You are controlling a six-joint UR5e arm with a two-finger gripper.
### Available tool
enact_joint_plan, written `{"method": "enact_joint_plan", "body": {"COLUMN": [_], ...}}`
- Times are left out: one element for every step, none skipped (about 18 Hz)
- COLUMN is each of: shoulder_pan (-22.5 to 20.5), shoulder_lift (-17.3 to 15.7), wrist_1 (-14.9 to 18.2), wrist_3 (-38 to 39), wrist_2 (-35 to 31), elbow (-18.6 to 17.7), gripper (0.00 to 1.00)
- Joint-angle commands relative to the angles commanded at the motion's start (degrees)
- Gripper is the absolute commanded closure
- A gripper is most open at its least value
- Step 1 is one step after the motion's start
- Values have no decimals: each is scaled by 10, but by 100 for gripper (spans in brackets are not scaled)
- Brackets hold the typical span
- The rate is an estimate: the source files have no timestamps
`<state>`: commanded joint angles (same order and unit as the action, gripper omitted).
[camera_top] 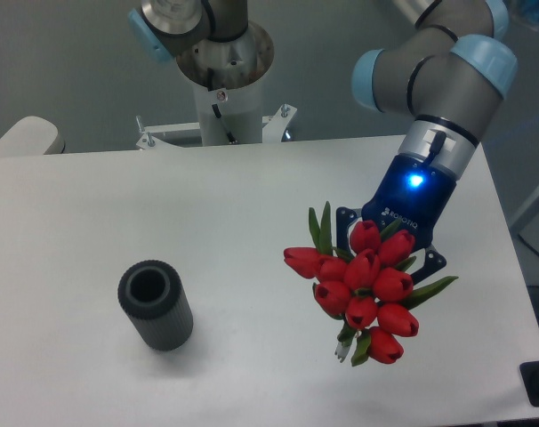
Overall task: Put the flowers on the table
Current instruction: 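Hold the red tulip bouquet and lift it slightly with the gripper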
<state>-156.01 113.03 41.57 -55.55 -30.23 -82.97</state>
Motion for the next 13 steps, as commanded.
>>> {"method": "enact_joint_plan", "body": {"shoulder_pan": [0, 1, 1, 1, 1, 1, 1, 1, 1, 1, 1, 1, 2], "shoulder_lift": [0, -1, -1, -2, -2, -2, -3, -4, -4, -5, -8, -11, -12], "wrist_1": [-1, 0, 0, 0, 1, 0, 1, 0, 0, 1, 0, 1, 1], "wrist_3": [0, 0, 0, 0, 0, 0, 0, 1, 0, 0, 0, 0, 0], "wrist_2": [-1, -6, -13, -18, -19, -20, -21, -27, -39, -53, -66, -79, -92], "elbow": [-2, 0, 3, 4, 2, 2, 3, 4, 7, 7, 9, 9, 10], "gripper": [67, 67, 67, 67, 67, 67, 67, 67, 67, 67, 67, 67, 67]}}
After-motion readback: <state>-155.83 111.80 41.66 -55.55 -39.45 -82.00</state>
